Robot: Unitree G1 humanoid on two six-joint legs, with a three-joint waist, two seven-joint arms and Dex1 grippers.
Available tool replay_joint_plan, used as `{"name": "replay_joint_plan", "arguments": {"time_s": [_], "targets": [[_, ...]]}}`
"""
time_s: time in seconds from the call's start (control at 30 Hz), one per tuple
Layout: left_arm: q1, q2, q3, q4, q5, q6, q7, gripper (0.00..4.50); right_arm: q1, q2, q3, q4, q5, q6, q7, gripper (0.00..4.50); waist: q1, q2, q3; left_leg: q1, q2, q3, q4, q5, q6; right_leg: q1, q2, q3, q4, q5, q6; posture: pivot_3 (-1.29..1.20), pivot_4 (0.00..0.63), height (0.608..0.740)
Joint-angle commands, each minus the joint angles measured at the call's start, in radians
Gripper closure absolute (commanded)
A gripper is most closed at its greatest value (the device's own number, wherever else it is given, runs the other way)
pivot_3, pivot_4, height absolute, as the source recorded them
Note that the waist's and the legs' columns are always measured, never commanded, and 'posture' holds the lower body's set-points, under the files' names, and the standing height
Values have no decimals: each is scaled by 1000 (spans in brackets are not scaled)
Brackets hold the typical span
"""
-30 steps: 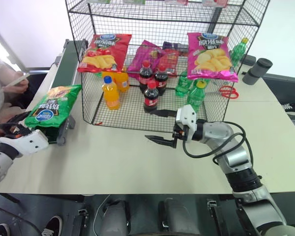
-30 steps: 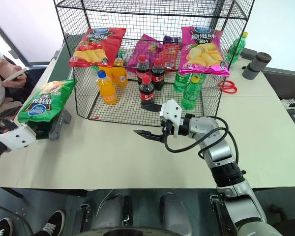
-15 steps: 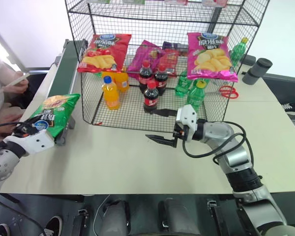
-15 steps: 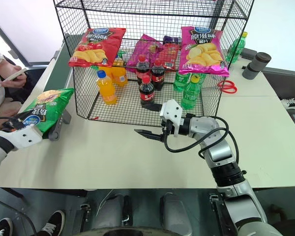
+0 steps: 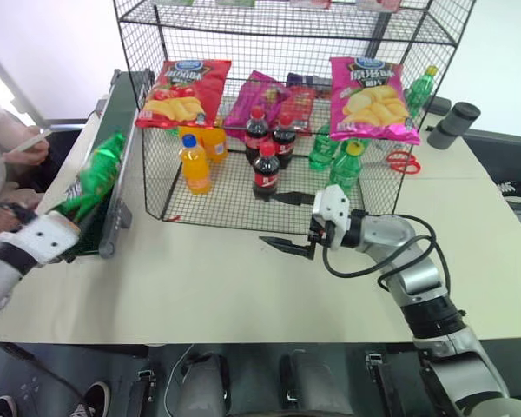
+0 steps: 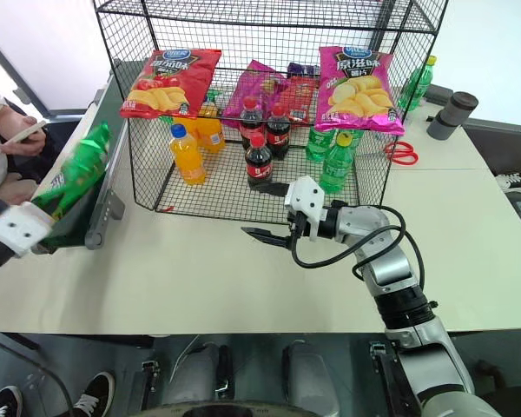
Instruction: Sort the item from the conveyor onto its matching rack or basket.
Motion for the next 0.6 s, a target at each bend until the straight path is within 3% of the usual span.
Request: {"name": "replay_joint_plan", "arguments": {"time_s": [0.03,0.23,0.3,0.43,0.6], "targets": [[80,15,158,-155,-391,197,-259,4463,-15,-21,-49,5,18,-32,13,0,0,0,0,0,0,0,0,0,0,0,0,0,0,0,0,0,150,740],[200,37,323,-335,-813,674,-422,4463,-5,-56,-94,0,88,22,60,0,3,0,0,2,-1,-1,1,0,0,2,1,0,0,0,0,0,150,740],[224,28,327,-379,-880,779,-450,4463,9,-79,-109,-27,146,90,97,0,6,0,0,2,-1,-2,1,0,0,3,1,0,0,0,0,0,150,740],[230,-3,162,-498,-1035,1000,-508,4463,68,-176,-184,-140,385,383,170,0,11,2,1,2,-1,-3,1,0,0,4,-1,0,-1,0,0,0,150,740],[48,-78,-11,-456,-1103,1144,-560,4463,127,-263,-237,-211,542,604,186,0,8,1,1,3,-3,-8,1,0,-1,5,2,0,-1,0,-1,0,150,740]]}}
